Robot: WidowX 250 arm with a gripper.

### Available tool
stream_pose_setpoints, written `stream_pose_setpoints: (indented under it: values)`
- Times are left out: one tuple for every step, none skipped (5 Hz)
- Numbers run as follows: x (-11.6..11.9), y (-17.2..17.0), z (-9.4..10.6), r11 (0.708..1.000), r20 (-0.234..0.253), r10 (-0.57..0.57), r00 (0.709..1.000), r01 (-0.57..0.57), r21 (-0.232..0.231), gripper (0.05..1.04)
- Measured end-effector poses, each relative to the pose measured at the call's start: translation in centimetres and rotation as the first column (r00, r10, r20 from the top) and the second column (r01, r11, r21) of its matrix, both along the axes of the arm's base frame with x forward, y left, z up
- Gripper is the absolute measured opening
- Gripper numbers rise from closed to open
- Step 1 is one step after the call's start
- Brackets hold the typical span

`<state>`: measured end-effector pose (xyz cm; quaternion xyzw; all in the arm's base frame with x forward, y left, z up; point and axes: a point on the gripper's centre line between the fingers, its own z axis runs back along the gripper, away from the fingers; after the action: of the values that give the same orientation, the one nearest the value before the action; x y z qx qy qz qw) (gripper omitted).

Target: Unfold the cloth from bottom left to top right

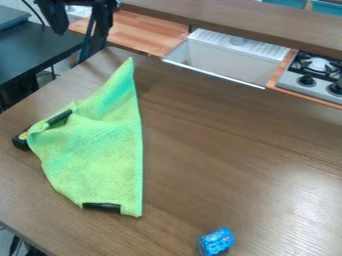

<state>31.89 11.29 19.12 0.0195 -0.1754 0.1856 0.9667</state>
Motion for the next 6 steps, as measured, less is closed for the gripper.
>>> stream_pose_setpoints:
  values:
    - [0.0,0.0,-1.1,1.000,-0.030,0.000,1.000,0.000,-0.011,0.999]
    - [0.1,0.0,-1.1,1.000,-0.032,0.000,0.999,0.000,-0.012,0.999]
    - [0.1,0.0,-1.2,1.000,-0.032,-0.002,0.999,0.001,-0.011,0.999]
    - [0.6,2.3,-4.7,1.000,-0.096,0.018,0.995,-0.018,-0.005,1.000]
    - [0.4,3.8,-5.1,0.999,-0.096,0.007,0.995,-0.002,0.049,1.000]
    - [-0.8,5.1,-6.2,0.998,-0.123,-0.012,0.992,0.019,0.060,1.000]
